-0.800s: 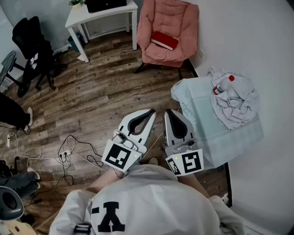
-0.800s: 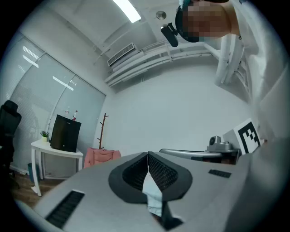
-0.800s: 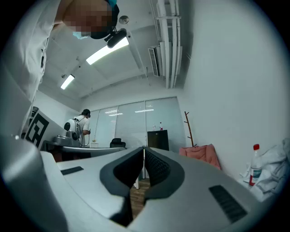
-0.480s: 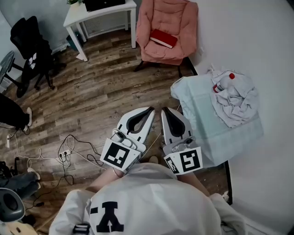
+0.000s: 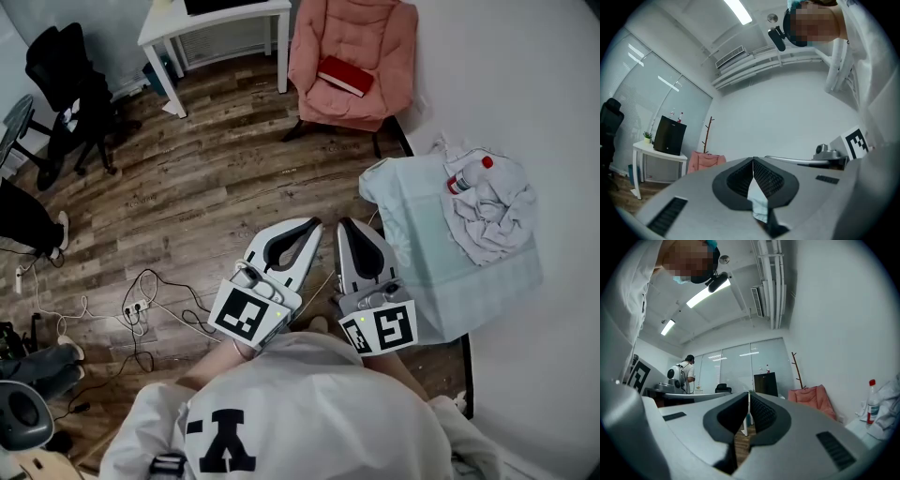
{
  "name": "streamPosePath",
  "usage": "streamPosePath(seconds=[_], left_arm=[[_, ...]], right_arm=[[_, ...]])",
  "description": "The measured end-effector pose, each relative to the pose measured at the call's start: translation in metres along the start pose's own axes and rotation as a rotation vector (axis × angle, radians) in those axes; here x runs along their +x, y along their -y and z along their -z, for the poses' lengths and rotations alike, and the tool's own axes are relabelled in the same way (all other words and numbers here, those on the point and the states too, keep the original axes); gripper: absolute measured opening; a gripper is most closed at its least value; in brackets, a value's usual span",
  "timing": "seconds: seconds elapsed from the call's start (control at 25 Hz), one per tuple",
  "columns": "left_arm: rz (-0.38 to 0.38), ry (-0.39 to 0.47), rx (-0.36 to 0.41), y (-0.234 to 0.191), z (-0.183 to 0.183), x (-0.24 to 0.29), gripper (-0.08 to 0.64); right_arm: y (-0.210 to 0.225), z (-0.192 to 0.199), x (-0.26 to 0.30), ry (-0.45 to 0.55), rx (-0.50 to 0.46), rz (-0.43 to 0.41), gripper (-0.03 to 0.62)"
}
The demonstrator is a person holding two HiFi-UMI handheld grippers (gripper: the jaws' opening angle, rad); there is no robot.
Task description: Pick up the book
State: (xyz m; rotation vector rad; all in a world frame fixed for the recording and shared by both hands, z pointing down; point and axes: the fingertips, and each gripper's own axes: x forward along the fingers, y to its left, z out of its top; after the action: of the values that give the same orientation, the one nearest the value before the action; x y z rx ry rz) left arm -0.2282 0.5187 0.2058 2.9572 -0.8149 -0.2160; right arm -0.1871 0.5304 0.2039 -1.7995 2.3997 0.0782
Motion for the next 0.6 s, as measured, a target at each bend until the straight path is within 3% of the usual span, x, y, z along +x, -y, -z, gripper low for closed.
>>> streamPosePath(seconds=[0.24,0.36,0.6], left_arm=[[0.0,-0.036,-0.006,-0.03,0.003,-0.015,0.005],[-0.006,-0.013,-0.009,-0.048,0.0,-0.023,0.005],[0.013,-0.028,-0.017,-0.059,0.008,-0.026,0.005]], right_arm=[[-0.017,0.008,0.023,0.009,0.023,0.017,0.032],[-0.03,0.012,0.034,0.004,0.016,0.019,0.032],[-0.034,0.019,0.038,-0.004,0.029,0.049,0.032]])
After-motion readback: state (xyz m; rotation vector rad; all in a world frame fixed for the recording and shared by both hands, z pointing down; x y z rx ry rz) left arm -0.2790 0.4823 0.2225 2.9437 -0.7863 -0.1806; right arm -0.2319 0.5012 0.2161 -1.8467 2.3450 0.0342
